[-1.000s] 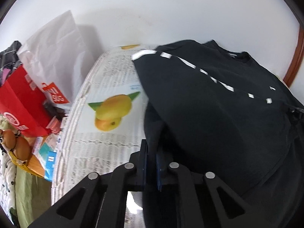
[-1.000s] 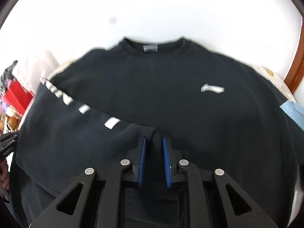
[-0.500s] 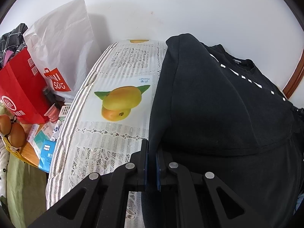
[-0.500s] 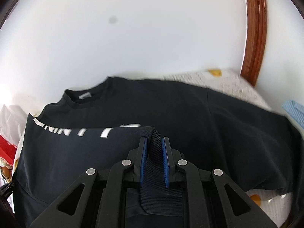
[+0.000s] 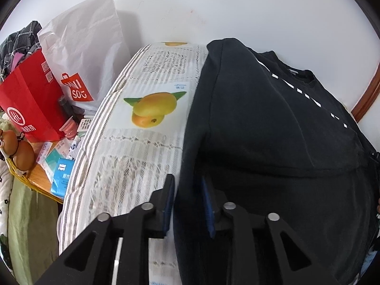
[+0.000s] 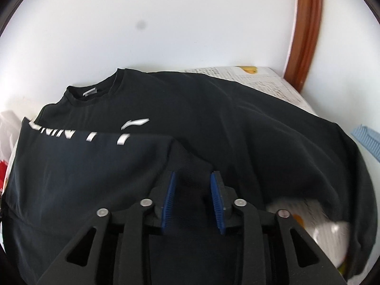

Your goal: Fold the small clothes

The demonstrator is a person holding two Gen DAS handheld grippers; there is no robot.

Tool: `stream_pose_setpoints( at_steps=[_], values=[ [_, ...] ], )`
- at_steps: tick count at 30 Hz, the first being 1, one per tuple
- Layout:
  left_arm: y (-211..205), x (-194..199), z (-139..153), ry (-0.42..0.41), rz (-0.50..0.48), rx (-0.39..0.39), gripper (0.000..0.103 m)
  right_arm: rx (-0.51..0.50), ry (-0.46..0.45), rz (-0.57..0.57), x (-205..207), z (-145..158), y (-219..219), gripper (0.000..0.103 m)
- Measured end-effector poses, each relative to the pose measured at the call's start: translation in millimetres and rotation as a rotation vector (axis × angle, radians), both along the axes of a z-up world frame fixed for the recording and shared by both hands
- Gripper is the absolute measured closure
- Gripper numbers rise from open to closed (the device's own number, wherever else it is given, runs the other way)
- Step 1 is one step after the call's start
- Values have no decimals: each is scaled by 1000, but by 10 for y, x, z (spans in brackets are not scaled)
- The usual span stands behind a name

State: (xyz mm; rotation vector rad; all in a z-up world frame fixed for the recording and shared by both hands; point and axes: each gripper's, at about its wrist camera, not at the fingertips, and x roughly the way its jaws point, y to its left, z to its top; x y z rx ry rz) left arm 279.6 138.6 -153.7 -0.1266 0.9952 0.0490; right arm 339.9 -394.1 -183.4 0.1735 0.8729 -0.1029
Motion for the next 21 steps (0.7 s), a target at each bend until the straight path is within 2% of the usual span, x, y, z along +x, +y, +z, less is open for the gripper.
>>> stream_pose_setpoints(
  at_steps=[3, 4, 5, 11, 14, 19, 21],
  values=[
    [-65, -131, 20, 1, -12, 11, 67, -21, -14, -24, -333, 65, -143, 42],
    [-90, -187, 22, -1, -17, 17, 62, -32, -27, -34, -423, 83, -192, 40],
    [-113, -236, 22, -6, -18, 25, 57, -62, -47, -62, -590, 98, -310, 40],
    [-252, -463, -65, 3, -10, 70, 56, -104, -26, -224, -1222, 2, -1086, 40],
    [-293, -538, -111, 4, -9, 74, 56, -63, 12, -289, -1495, -153, -1506, 40],
    [-284, -617, -126, -11, 0, 78, 56, -41, 41, -306, -1809, -388, -1822, 40],
    [-283, -635, -131, -15, 7, 91, 51, -41, 39, -291, -1850, -441, -1824, 40]
  ],
)
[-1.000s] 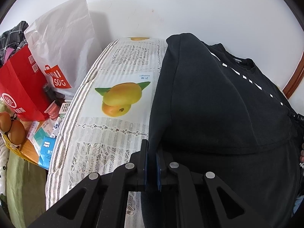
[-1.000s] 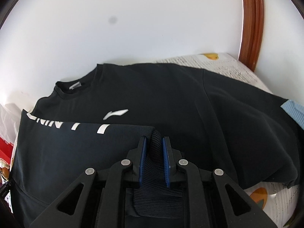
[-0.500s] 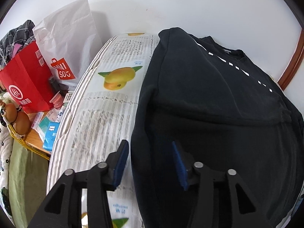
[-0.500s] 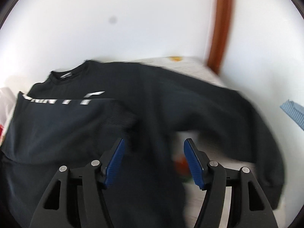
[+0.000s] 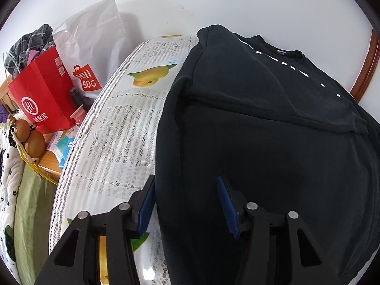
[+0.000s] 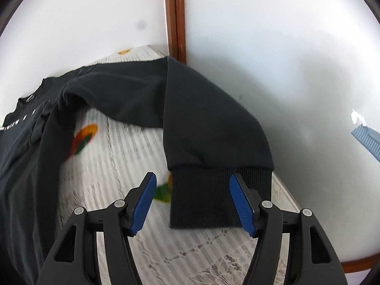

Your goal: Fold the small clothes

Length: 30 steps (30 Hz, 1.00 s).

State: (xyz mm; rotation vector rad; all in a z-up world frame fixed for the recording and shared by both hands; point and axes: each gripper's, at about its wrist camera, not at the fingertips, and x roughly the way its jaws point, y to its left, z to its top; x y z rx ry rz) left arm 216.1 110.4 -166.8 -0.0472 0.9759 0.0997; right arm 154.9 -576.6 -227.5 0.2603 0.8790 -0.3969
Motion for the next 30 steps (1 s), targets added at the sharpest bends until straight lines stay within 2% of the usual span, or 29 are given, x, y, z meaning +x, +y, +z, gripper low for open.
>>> stream_pose_setpoints(
  at_steps=[6, 8, 9, 10, 12, 16, 20, 24, 26, 30],
  values=[
    [11, -65, 7, -7, -2, 5, 47, -121, 33, 20, 18, -97, 194, 43],
    [12, -93, 4, -12, -10, 7, 45, -125, 31, 28, -1, -93, 185, 58],
    [8, -103, 3, -14, -14, 10, 45, -137, 37, 13, 1, -92, 168, 75],
    [8, -115, 3, -15, -18, 11, 45, -146, 48, 1, 26, -92, 145, 85],
    [18, -143, 11, -14, -26, 5, 45, -127, 63, 1, 62, -38, 118, 97],
    [62, -185, 17, -13, -35, -6, 45, -124, 6, 25, 81, 287, 300, 98],
    [138, -196, 36, -13, -29, -13, 45, -88, -93, 123, 203, 803, 816, 98],
    [227, -203, 33, -10, -21, -11, 45, -62, -171, 250, 421, 1236, 1523, 98],
    [265, -205, 16, -7, -24, -27, 45, -24, -199, 334, 584, 1421, 2008, 98],
    [285, -210, -5, -19, -34, -36, 45, 49, -213, 494, 905, 1577, 2858, 98]
  ],
)
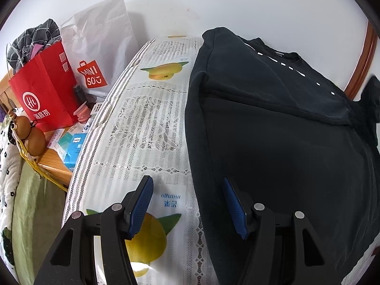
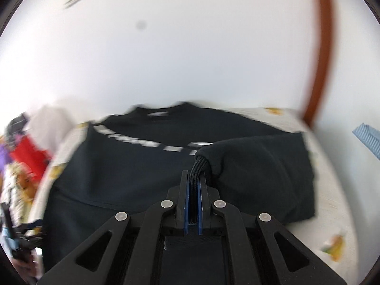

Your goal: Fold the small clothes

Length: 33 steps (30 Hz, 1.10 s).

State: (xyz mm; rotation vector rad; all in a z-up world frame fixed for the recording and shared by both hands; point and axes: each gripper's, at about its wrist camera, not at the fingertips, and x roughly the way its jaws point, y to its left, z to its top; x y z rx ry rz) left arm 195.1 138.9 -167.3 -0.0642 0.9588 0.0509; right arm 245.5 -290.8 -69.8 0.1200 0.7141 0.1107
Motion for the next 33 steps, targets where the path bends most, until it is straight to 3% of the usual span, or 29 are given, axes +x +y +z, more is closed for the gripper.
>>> stream_pose_setpoints(
  at_steps=[8, 15, 19, 24, 28, 33],
  values=[
    [-10, 25, -34, -27, -17, 23, 38, 62, 4, 262, 595, -44, 1450, 98],
    [-32, 1, -53, -55, -18, 46, 34, 97, 79, 300, 1047, -366, 1896, 95],
    [-13, 10, -52, -53, -19, 36, 33, 120, 115, 296, 1100, -476, 1819, 91],
    [-19, 23, -19, -35, -20, 33, 35, 63, 73, 249, 886, -429, 1447, 85],
    [-88, 31, 125, -47, -27, -5, 37, 10, 57, 174, 656, -428, 908, 83],
    [-358, 119, 380, -88, -65, 5, 37, -84, 57, 48, 333, -518, 161, 83]
  ],
)
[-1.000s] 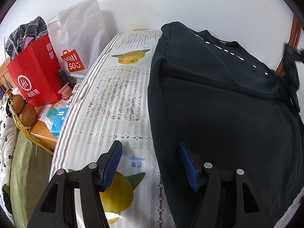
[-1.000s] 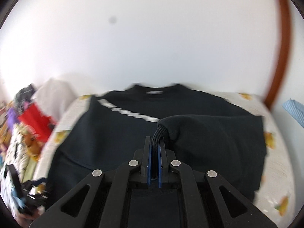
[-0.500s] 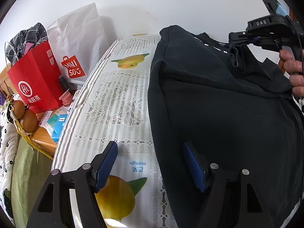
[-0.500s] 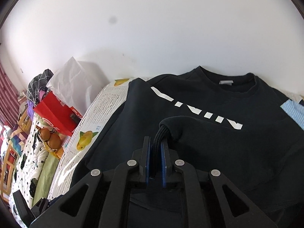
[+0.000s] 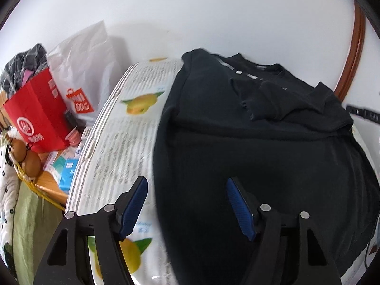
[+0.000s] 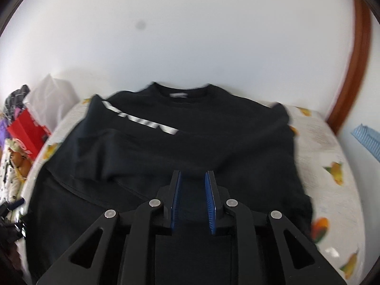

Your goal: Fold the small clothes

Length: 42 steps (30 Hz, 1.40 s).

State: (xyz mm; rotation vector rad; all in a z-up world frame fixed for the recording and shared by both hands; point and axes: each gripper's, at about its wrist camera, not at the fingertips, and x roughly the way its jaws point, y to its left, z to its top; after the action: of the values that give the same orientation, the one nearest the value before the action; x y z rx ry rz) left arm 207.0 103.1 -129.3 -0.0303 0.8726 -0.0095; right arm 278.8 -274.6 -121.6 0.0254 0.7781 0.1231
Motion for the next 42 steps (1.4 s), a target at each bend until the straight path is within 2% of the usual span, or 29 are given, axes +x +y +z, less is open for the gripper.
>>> stream_pose_setpoints(
  at_steps=[4, 8, 15, 18, 24, 26, 29, 30, 32, 34, 37, 42],
  values=[
    [-221, 165, 157, -22, -26, 1, 37, 36, 51, -72, -190, -216, -606, 83],
    [-391, 396, 227, -31, -36, -13, 37, 74, 104, -105, -222, -453, -930, 83],
    [-551, 822, 180, -16, -23, -32, 37, 130, 140, -59, -73, -678, -905, 84],
    [-631, 998, 92, 0, -37, -56, 41, 147, 139, -32, 58, -735, -812, 85],
    [-759, 1368, -147, 61, -44, -115, 54, 112, 68, -25, 204, -791, -703, 85],
    [-799, 1447, -227, 82, -61, -138, 62, 114, 60, -33, 236, -815, -706, 86],
    [-857, 1483, -270, 77, -69, -153, 69, 116, 54, -52, 263, -854, -733, 88],
    [-876, 1484, -266, 72, -69, -149, 70, 116, 52, -55, 260, -858, -739, 88],
    [-916, 1481, -248, 63, -72, -137, 85, 110, 49, -59, 259, -864, -734, 88],
    [-923, 1480, -215, 49, -60, -117, 93, 100, 43, -64, 254, -872, -721, 88],
    [-848, 1438, -131, 27, -46, -146, 96, 97, 42, -64, 249, -875, -714, 88],
    [-583, 1279, 173, -61, 1, -189, 99, 106, 53, -70, 252, -871, -749, 92]
  ],
)
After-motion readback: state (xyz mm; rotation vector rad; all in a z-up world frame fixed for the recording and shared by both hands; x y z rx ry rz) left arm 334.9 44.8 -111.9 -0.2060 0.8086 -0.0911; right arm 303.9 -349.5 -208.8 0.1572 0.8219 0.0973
